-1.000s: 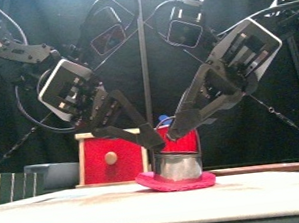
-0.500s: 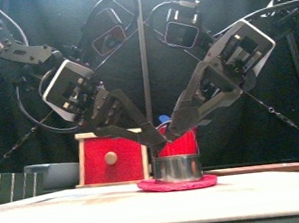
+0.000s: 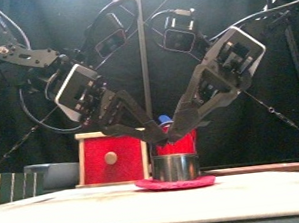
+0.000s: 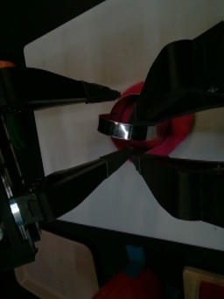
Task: Get the cutter from the drawer then cut the dough then place the extra dough in the bowl
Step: Cut the dough
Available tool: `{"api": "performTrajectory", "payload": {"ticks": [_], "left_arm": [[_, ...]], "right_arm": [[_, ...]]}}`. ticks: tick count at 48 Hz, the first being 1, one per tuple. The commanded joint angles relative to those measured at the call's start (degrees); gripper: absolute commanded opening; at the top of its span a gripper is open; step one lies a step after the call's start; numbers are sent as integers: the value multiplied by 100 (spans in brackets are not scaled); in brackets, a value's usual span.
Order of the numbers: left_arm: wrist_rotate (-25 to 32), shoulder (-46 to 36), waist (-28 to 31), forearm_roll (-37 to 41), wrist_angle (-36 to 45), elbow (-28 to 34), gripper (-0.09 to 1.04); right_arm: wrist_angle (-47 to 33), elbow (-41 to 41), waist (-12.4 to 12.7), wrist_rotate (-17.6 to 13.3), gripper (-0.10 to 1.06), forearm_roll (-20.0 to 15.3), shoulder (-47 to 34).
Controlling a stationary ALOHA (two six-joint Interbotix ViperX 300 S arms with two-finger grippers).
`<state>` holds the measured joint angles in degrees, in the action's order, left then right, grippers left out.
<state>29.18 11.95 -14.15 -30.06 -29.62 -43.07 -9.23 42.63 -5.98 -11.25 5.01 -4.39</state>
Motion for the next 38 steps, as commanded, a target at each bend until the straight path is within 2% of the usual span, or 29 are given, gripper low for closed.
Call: {"api": "performTrajectory", "payload": {"ticks": [1, 16, 38], "left_arm": [[9, -255, -35, 18, -53, 0, 69], [0, -413, -281, 97, -35, -123, 69], [-18, -721, -343, -44, -97, -633, 68]], "right_arm": [[62, -105, 62, -9, 86, 9, 290], [237, -123, 70, -44, 86, -35, 352], [483, -316, 35, -62, 86, -132, 404]]}}
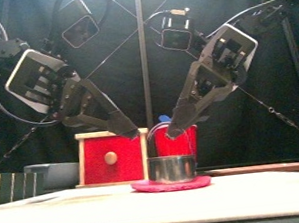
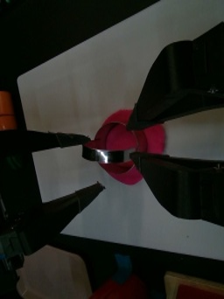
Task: Get the cutter from the drawer then cut the dough then place the extra dough in the bowl
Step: Cut the dough
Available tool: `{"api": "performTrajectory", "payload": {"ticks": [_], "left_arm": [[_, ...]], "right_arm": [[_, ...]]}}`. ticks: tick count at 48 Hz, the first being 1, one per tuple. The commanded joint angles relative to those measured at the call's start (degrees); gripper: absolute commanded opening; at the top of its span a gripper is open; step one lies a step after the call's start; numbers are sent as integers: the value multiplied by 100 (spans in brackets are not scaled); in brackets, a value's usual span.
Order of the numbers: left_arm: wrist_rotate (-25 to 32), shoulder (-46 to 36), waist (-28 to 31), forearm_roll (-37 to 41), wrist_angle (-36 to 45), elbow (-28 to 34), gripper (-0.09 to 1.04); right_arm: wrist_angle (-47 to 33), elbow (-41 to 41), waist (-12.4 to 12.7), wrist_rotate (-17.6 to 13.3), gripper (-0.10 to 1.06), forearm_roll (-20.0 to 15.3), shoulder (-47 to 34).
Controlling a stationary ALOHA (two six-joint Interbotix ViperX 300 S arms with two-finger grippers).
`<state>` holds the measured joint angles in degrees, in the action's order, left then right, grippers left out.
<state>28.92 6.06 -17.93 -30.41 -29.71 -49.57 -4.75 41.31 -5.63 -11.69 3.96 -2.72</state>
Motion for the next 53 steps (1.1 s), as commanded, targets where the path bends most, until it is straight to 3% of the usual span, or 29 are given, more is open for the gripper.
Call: {"api": "performTrajectory", "payload": {"ticks": [1, 15, 27, 53], "left_arm": [[9, -132, 35, -9, -105, 9, 68], [18, 308, 97, -9, -378, 26, 63], [18, 563, 97, -35, -668, 70, 48], [26, 1037, 123, -18, -738, 343, 44]], "right_arm": [[53, -193, -9, -18, 86, -44, 237], [791, -580, -44, -18, 86, -308, 246], [1441, -870, -53, -18, 86, -439, 185], [1556, -1002, -53, -18, 86, -580, -35]]}}
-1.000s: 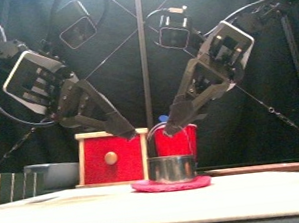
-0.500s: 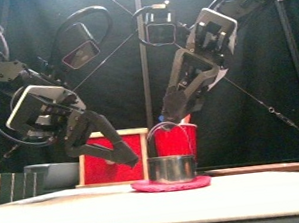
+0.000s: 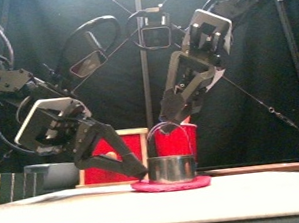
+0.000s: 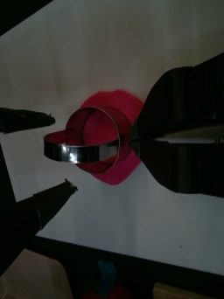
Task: Get the cutter from the drawer then cut the dough then place the extra dough in the bowl
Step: Cut the dough
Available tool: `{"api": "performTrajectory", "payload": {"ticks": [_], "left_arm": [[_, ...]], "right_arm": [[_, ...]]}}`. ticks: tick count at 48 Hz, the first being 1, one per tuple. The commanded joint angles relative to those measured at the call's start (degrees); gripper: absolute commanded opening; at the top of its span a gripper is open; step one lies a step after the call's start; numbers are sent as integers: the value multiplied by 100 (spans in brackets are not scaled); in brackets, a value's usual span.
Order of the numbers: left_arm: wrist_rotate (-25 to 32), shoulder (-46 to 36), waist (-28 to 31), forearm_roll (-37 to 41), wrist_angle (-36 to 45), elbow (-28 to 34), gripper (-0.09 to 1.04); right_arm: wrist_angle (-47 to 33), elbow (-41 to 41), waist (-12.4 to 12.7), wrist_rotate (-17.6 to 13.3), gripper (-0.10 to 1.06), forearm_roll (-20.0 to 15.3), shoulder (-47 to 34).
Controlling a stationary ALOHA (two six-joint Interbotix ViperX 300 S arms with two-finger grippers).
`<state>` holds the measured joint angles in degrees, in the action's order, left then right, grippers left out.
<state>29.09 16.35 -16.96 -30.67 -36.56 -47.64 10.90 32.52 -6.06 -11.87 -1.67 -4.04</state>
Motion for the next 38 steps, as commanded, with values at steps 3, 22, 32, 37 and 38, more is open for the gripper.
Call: {"api": "performTrajectory", "payload": {"ticks": [3, 22, 32, 37, 38], "left_arm": [[0, 44, 26, 9, -44, 176, 44], [-9, 97, 35, -44, 229, 176, 44], [-9, 97, 26, -62, 264, 167, 44], [-9, 97, 26, -62, 264, 167, 44], [-9, 97, 35, -62, 264, 158, 44]], "right_arm": [[-9, -123, -9, -9, 86, -18, 88], [255, -264, -9, -9, 85, -18, -97], [510, -404, -9, -9, 85, -176, -141], [598, -475, 0, -9, 85, -246, -158], [624, -492, 0, -9, 85, -255, -158]]}}
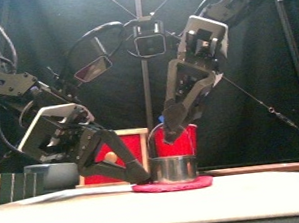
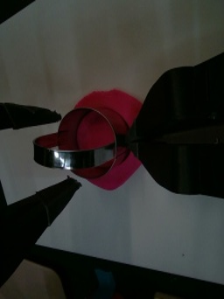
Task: Get the cutter from the drawer then cut the dough then place the extra dough in the bowl
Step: Cut the dough
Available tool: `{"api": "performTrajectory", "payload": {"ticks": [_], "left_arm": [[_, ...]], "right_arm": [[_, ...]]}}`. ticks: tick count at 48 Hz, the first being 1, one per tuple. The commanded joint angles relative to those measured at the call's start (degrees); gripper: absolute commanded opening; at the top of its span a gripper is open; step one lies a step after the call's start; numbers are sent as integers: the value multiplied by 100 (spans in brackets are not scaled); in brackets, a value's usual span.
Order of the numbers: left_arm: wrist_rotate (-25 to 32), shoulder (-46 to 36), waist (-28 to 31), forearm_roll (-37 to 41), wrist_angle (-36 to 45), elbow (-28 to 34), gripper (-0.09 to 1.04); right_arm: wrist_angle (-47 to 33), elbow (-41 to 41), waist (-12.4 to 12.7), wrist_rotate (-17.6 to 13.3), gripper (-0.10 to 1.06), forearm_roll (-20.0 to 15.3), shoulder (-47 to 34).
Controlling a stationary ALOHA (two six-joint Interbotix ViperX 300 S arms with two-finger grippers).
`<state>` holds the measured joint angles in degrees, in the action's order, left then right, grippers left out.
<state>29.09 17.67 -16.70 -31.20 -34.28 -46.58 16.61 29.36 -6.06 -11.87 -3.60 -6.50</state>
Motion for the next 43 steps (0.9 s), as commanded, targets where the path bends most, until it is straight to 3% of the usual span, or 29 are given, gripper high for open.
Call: {"api": "performTrajectory", "payload": {"ticks": [1, 27, 43], "left_arm": [[-9, -35, 0, -9, 35, 53, 44], [-9, -35, 9, -79, 35, 0, 43], [-9, -35, 0, -88, 35, -26, 43]], "right_arm": [[79, -193, 9, -9, 85, -70, 79], [255, -316, 26, -9, 83, -97, 26], [255, -308, 26, 0, 61, -105, 26]]}}
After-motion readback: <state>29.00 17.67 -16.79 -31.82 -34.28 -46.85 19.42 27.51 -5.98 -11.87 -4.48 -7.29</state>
